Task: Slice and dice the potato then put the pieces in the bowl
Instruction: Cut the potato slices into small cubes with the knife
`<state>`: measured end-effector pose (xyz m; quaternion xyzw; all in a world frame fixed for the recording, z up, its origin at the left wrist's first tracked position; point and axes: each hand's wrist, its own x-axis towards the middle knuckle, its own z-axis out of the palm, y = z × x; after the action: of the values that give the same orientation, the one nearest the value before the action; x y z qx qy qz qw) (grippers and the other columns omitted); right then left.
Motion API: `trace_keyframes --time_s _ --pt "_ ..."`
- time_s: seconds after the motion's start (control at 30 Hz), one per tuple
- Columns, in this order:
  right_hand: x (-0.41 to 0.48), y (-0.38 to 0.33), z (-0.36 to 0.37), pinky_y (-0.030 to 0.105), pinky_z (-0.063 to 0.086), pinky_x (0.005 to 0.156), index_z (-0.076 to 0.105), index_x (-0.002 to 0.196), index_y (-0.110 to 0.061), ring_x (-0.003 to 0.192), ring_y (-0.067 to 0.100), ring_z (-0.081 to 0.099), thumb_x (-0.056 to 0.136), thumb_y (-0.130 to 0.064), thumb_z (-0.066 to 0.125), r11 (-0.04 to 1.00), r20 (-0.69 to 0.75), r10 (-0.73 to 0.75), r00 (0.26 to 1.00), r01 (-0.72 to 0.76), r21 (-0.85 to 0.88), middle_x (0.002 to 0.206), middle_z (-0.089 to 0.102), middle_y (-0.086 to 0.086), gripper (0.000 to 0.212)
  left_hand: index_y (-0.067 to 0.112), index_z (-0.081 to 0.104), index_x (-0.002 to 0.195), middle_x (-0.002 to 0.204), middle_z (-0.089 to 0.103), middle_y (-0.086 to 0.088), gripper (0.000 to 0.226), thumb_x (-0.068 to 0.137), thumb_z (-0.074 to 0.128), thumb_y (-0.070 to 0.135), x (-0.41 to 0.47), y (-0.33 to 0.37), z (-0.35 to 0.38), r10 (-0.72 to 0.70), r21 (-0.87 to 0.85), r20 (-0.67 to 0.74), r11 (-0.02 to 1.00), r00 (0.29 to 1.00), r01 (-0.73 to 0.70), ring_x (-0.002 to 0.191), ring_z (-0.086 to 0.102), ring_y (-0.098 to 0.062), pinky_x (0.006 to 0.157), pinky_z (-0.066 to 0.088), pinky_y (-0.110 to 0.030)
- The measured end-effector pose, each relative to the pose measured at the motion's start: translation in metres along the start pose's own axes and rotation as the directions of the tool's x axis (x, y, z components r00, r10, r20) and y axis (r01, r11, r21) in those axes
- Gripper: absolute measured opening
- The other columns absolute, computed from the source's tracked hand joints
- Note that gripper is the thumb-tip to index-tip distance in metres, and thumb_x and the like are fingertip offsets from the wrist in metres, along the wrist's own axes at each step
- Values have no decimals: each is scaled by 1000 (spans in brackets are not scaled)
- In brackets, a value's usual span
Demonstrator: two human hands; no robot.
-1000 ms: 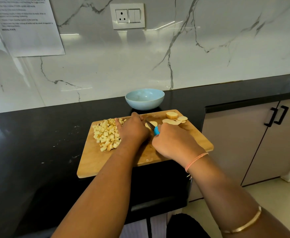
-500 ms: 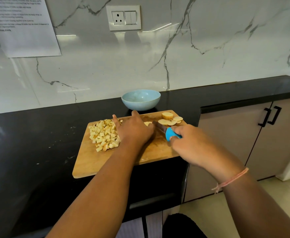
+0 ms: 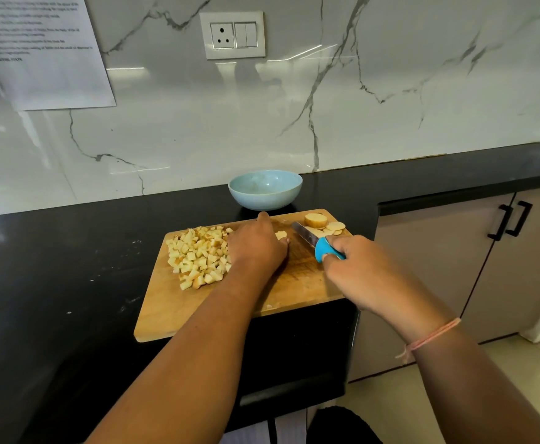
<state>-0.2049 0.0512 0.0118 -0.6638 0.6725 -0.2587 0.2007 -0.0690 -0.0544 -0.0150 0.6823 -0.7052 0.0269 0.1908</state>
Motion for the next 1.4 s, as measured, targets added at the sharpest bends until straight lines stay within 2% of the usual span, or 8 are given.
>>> trace_keyframes --time_s 0.33,0.53,0.6,0.73,0.87,1.13,1.27,1.4 --pt "12 -4 8 25 44 71 33 146 -29 92 15 54 99 -33 38 994 -14 33 999 -35 -104 96 49 -6 47 20 44 129 122 61 0 46 88 60 34 1 -4 -3 34 -138 44 990 998 -27 112 56 -20 91 46 -36" --pt "8 -7 12 25 46 75 36 145 -27 90 12 54 99 -31 39 991 16 28 999 -25 -131 99 49 -7 46 18 42 131 119 60 -2 50 86 63 23 0 -5 -5 53 -247 63 968 997 -36 105 58 -18 82 51 -31" --pt "6 -8 14 25 46 74 34 146 -28 91 12 55 100 -31 39 991 23 28 999 -25 -131 99 49 -7 47 19 41 131 119 61 -2 51 86 65 26 0 -5 -3 55 -254 64 966 996 -37 105 59 -18 83 52 -31" --pt "2 -11 16 30 50 83 36 144 -26 96 13 55 99 -31 38 987 37 36 999 -30 -156 101 51 -6 45 18 41 133 123 60 -2 53 88 66 31 0 -5 -1 61 -268 52 962 997 -45 111 58 -19 90 52 -34" --pt "2 -12 14 28 51 82 37 144 -26 92 12 56 99 -32 39 987 45 41 998 -34 -159 99 53 -7 45 19 42 132 123 60 -1 51 87 65 28 0 -6 -2 74 -260 64 964 995 -55 111 57 -19 90 51 -34" --pt "0 -12 13 21 43 64 33 146 -27 76 8 52 100 -32 38 993 16 34 999 -32 -110 86 46 -12 46 22 46 124 119 60 2 48 81 65 33 -2 -6 -8 100 -239 128 969 987 -67 110 56 -19 97 47 -41" --pt "0 -13 14 22 46 71 33 146 -26 84 10 53 101 -33 38 994 18 37 999 -35 -106 96 49 -10 46 22 49 125 118 60 1 47 83 62 39 -3 -8 -9 76 -186 126 981 989 -52 112 54 -19 100 45 -42" --pt "-1 -12 15 27 50 80 36 144 -25 91 12 56 100 -32 39 995 25 34 999 -31 -91 101 51 -7 45 22 59 121 115 62 1 36 87 61 35 -5 -8 -13 67 -185 140 982 988 -40 110 55 -18 101 44 -40"
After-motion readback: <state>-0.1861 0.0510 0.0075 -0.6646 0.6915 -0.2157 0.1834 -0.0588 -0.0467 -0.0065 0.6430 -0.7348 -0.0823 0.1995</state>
